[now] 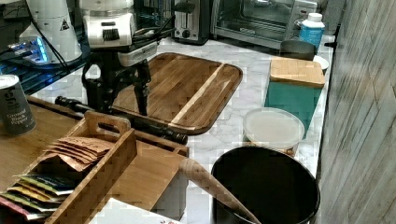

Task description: Open the drawer.

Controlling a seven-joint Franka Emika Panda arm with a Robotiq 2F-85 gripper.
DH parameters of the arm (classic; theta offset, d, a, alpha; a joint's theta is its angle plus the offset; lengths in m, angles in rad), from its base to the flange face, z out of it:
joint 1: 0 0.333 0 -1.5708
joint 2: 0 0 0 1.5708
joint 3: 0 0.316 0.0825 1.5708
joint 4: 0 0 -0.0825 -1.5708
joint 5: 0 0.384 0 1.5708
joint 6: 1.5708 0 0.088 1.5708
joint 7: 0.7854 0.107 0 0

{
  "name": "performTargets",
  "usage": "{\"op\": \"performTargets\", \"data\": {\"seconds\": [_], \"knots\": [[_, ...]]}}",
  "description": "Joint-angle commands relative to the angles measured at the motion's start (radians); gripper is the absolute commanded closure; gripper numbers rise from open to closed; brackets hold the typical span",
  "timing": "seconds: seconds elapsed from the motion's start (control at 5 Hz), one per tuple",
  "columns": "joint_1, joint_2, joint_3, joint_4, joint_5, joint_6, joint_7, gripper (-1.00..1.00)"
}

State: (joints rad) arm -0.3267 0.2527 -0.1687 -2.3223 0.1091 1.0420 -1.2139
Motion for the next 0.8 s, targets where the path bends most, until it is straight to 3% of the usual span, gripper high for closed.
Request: {"op": "performTargets", "data": {"seconds": [0.2, 0.8], "knots": [[0.265, -0.086, 0.249, -0.114, 0.052, 0.063, 0.194, -1.00], [0.405, -0.150, 0.235, -0.106, -0.078, 0.021, 0.440, -1.00]]}}
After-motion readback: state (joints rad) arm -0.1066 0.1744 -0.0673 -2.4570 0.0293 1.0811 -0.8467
